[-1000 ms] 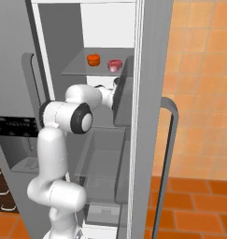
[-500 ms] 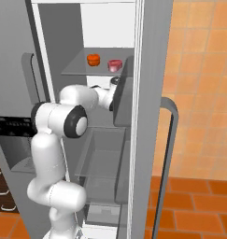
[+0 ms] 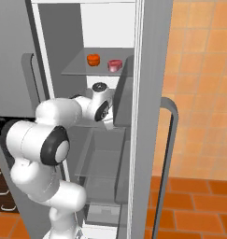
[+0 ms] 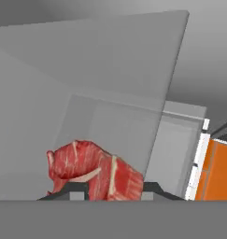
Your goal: Place one squash and one steak in each tupperware on the nearby counter, to pack two identical lunches.
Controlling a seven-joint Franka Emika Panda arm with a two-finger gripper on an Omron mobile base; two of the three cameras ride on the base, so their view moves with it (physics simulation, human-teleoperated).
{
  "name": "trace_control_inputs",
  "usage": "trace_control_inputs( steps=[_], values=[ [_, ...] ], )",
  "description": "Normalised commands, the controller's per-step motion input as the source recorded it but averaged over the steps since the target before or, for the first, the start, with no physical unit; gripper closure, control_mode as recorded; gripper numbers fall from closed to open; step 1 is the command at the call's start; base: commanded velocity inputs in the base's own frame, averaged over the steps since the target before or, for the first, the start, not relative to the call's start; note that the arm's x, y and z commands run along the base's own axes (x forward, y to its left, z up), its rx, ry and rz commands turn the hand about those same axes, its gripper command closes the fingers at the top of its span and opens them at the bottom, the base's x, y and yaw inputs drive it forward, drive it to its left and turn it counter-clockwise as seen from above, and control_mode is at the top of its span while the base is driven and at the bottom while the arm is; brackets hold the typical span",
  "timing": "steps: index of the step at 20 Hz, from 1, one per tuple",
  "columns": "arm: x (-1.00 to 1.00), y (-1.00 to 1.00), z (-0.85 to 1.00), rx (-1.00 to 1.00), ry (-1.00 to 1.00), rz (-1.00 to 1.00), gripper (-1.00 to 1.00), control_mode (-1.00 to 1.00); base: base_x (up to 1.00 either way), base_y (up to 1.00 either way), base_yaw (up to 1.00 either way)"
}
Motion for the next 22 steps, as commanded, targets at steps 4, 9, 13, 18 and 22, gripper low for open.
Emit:
trace_control_inputs(
  steps=[4,9,13,18,22],
  values=[
    [-1.0,0.26,0.6,0.0,-0.15,0.0,1.0,-1.0,0.0,0.0,0.0],
    [-1.0,0.08,0.54,0.0,-0.16,0.0,1.0,-1.0,0.0,0.0,0.0],
    [-1.0,0.04,0.59,0.0,-0.15,0.0,1.0,-1.0,0.0,0.0,0.0],
    [-1.0,0.14,0.82,0.0,-0.02,0.05,1.0,-1.0,0.0,0.0,0.0],
    [-1.0,0.36,0.7,-0.01,0.05,0.19,1.0,-1.0,0.0,0.0,0.0]
  ],
)
